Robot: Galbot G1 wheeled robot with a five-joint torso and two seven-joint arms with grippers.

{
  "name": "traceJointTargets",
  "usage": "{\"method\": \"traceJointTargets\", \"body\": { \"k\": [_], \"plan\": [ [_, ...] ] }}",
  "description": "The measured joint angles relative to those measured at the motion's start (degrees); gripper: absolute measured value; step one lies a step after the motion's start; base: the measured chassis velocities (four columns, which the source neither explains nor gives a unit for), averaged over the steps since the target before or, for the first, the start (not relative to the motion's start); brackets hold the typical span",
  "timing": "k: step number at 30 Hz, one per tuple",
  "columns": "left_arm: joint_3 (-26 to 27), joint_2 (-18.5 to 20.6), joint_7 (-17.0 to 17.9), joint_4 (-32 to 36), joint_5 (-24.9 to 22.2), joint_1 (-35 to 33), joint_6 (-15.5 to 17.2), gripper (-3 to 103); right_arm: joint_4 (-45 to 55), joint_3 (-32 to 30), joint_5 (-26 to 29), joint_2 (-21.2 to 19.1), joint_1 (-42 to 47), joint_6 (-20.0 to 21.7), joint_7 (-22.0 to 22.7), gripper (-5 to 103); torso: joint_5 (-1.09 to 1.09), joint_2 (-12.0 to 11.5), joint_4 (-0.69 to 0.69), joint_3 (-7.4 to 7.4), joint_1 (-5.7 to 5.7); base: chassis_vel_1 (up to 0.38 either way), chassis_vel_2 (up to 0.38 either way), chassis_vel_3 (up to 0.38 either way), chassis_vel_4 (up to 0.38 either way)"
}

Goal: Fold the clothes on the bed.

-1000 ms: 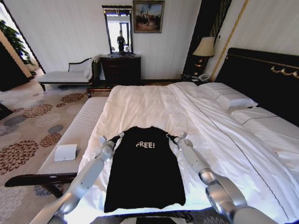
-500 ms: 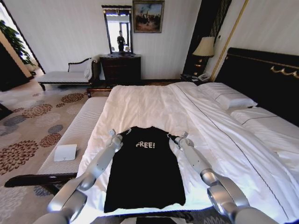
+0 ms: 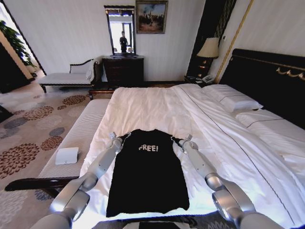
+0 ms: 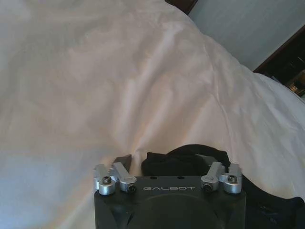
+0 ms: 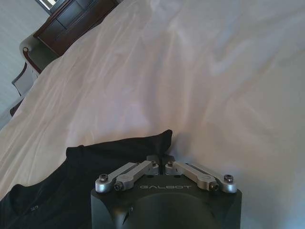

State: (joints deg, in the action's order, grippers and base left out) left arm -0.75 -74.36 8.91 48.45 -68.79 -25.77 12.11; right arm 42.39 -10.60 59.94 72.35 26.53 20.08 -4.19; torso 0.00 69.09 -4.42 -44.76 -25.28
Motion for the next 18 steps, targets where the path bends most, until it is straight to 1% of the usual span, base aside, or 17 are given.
{"method": "traceJointTargets", "body": {
  "k": [1, 3, 5, 6, 9, 10, 13, 15, 18],
  "plan": [
    [0.0, 0.0, 0.0, 0.0, 0.2, -0.1, 0.0, 70, 0.1, 0.0, 0.1, -0.1, 0.0, 0.0, 0.0, 1, 0.00, 0.0, 0.00, 0.00, 0.00, 0.000, 0.000, 0.000, 0.000],
    [0.0, 0.0, 0.0, 0.0, 0.5, -0.2, 0.0, 70, 0.1, 0.0, 0.1, -0.2, 0.1, 0.0, 0.1, 1, 0.00, 0.0, 0.01, 0.00, 0.00, 0.000, 0.000, 0.000, 0.000],
    [0.0, 0.1, 0.0, -0.1, 0.8, -0.3, 0.0, 59, 0.2, 0.0, 0.2, -0.4, 0.2, 0.0, 0.1, 1, 0.00, 0.0, 0.01, 0.00, 0.00, 0.000, 0.000, 0.000, 0.000],
    [0.0, 0.1, 0.0, -0.1, 0.8, -0.3, 0.0, 59, 0.2, 0.0, 0.2, -0.4, 0.2, 0.0, 0.1, 1, 0.00, 0.0, 0.01, 0.00, 0.00, 0.000, 0.000, 0.000, 0.000],
    [0.0, 0.2, 0.0, -0.2, 1.2, -0.4, -0.5, 43, 0.2, -0.1, 0.2, -0.5, 0.4, 0.0, 0.1, 1, 0.00, 0.0, 0.00, 0.00, 0.00, 0.000, 0.000, 0.000, 0.000],
    [0.0, 0.2, 0.0, -0.2, 1.2, -0.4, -0.5, 43, 0.2, -0.1, 0.2, -0.5, 0.4, 0.0, 0.1, 1, 0.00, 0.0, 0.00, 0.00, 0.00, 0.000, 0.000, 0.000, 0.000],
    [-0.1, 1.0, 0.0, 0.6, 1.2, -0.9, -0.5, 26, 0.6, -0.2, 0.2, -0.5, 0.6, 0.0, 0.1, 1, 0.00, 0.0, 0.00, 0.00, 0.00, 0.000, 0.000, 0.000, 0.000],
    [-0.2, 1.1, 0.0, 0.7, 1.2, -1.0, -0.6, 26, 0.6, -0.2, 0.2, -0.5, 0.6, 0.0, 0.2, 1, 0.00, 0.0, 0.00, 0.00, 0.00, 0.000, 0.000, 0.000, 0.000],
    [-0.5, 1.6, 0.0, 1.6, 1.4, -1.5, -0.6, 11, 0.6, -0.1, 0.2, -0.4, 0.6, 0.0, 0.2, 1, 0.00, 0.0, -0.01, 0.00, 0.00, 0.000, 0.000, 0.000, 0.000]
  ]
}}
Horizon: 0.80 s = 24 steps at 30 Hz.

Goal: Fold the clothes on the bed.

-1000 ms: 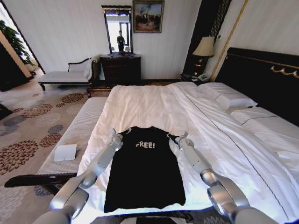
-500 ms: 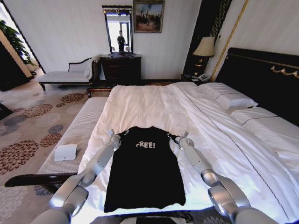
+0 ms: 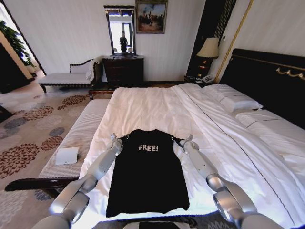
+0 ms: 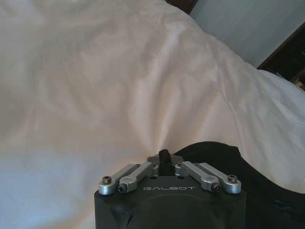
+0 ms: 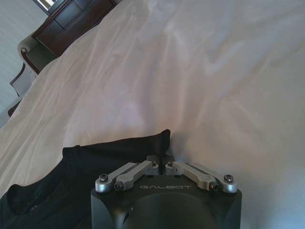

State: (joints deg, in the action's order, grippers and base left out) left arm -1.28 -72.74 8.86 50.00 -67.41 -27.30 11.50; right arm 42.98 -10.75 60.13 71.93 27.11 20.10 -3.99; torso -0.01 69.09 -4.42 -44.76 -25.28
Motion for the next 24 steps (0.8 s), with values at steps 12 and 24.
{"method": "traceJointTargets", "body": {
  "k": [12, 24],
  "plan": [
    [-0.6, 2.9, 0.7, 3.8, 1.1, -1.5, -0.3, 2, 0.1, 0.1, -0.1, 0.1, -0.1, 0.0, 0.0, 1, 0.00, 0.0, -0.01, 0.00, 0.00, 0.000, 0.000, 0.000, 0.000],
    [-0.9, 3.6, 1.3, 5.1, 2.8, -2.5, -0.7, 7, 0.7, 0.2, -0.2, -0.2, -0.1, 0.1, 0.1, 1, 0.01, 0.0, 0.01, 0.00, 0.00, 0.000, 0.000, 0.000, 0.000]
  ]
}}
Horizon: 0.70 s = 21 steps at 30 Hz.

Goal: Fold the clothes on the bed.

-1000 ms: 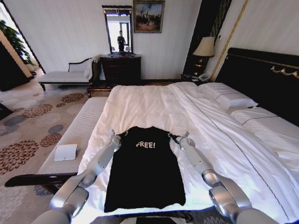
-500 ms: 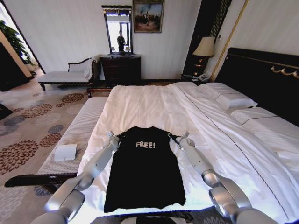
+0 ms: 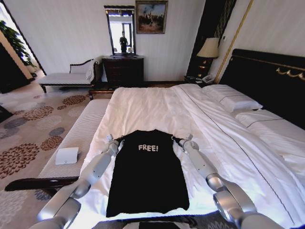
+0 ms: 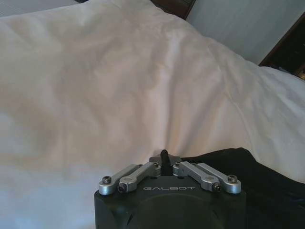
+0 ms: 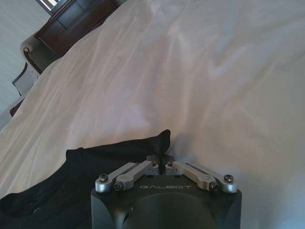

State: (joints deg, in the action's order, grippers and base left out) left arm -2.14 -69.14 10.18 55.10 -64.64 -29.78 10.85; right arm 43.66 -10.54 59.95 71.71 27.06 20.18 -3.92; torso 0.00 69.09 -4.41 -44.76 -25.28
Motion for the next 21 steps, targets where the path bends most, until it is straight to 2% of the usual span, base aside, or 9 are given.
{"method": "traceJointTargets", "body": {
  "k": [4, 13, 21],
  "plan": [
    [-0.1, -0.2, -0.3, 0.1, 0.1, 0.1, -0.5, 2, 0.1, 0.0, 0.1, -0.1, 0.0, 0.0, 0.0, 1, 0.00, 0.0, 0.00, 0.00, 0.00, 0.000, 0.000, 0.000, 0.000],
    [-0.4, -0.2, -0.6, -0.2, -0.1, 2.3, -1.1, 2, 1.3, 0.5, -0.1, -0.2, -0.3, -0.2, 0.0, 1, -0.01, 0.0, -0.01, 0.00, 0.00, 0.000, 0.000, 0.000, 0.000],
    [-1.0, -0.3, -1.2, -1.7, -2.0, 8.0, -1.9, 2, 7.1, 4.0, -1.7, -0.7, -2.9, -2.2, 1.4, 1, -0.01, 0.0, -0.02, -0.01, 0.00, 0.000, 0.000, 0.000, 0.000]
  ]
}}
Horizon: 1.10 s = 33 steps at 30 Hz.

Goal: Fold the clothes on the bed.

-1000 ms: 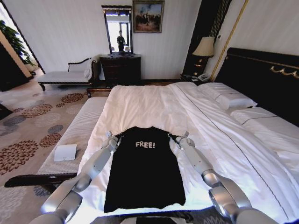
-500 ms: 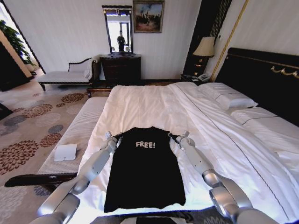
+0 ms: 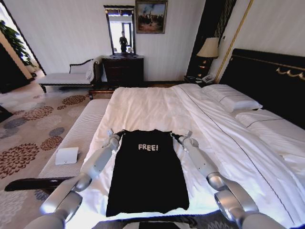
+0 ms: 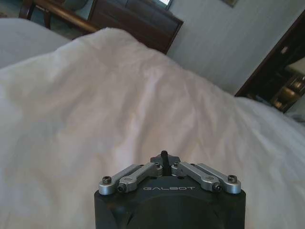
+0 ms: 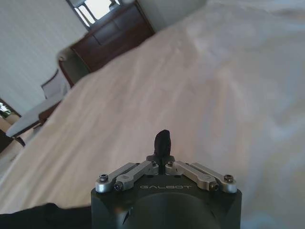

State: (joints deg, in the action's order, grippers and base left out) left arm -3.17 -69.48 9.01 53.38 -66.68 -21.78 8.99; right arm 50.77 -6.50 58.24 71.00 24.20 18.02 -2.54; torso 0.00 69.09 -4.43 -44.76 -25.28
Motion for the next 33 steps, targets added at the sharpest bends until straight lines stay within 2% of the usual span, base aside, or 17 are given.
{"method": "traceJointTargets", "body": {
  "k": [9, 13, 18, 25, 27, 29, 33],
  "plan": [
    [-0.1, -1.4, -1.7, -5.2, -2.0, 6.6, -1.2, 2, -6.4, 3.5, -2.1, 2.1, -9.5, -2.9, 0.7, 1, -0.01, 0.0, 0.02, -0.01, 0.00, 0.000, 0.000, 0.000, 0.000],
    [-0.8, -2.4, -3.6, -8.7, -3.0, 10.2, -2.1, 2, -8.4, 4.8, -2.7, 2.8, -12.1, -3.9, 0.5, 1, 0.01, 0.0, 0.01, 0.00, -0.01, 0.000, 0.000, 0.000, 0.000],
    [-0.2, -6.0, -5.2, -14.9, -1.0, 13.2, -3.5, 2, -11.7, 6.4, -4.7, 4.3, -14.6, -5.7, 0.2, 1, 0.00, 0.0, 0.02, 0.00, -0.01, 0.000, 0.000, 0.000, 0.000],
    [0.2, -8.3, -6.8, -19.1, 2.2, 14.6, -3.7, 2, -15.4, 6.2, -7.8, 5.3, -15.7, -8.0, -0.2, 1, 0.00, 0.0, 0.00, 0.00, -0.01, 0.000, 0.000, 0.000, 0.000],
    [0.5, -8.1, -7.1, -19.2, 2.4, 14.5, -3.8, 2, -16.1, 6.1, -12.2, 5.3, -15.6, -9.9, -0.2, 1, 0.02, 0.0, -0.01, 0.00, -0.01, 0.000, 0.000, 0.000, 0.000],
    [0.5, -7.7, -7.1, -18.5, 2.4, 14.0, -3.9, 2, -15.8, 6.2, -13.2, 5.1, -15.3, -10.3, -0.2, 1, 0.00, 0.0, 0.00, 0.01, -0.01, 0.000, 0.000, 0.000, 0.000],
    [1.4, -5.7, -5.1, -11.2, 2.8, 9.7, -4.9, 2, -12.8, 5.6, -17.1, 4.5, -12.6, -13.1, 0.4, 1, 0.00, 0.0, 0.01, 0.01, -0.01, 0.000, 0.000, 0.000, 0.000]
  ]
}}
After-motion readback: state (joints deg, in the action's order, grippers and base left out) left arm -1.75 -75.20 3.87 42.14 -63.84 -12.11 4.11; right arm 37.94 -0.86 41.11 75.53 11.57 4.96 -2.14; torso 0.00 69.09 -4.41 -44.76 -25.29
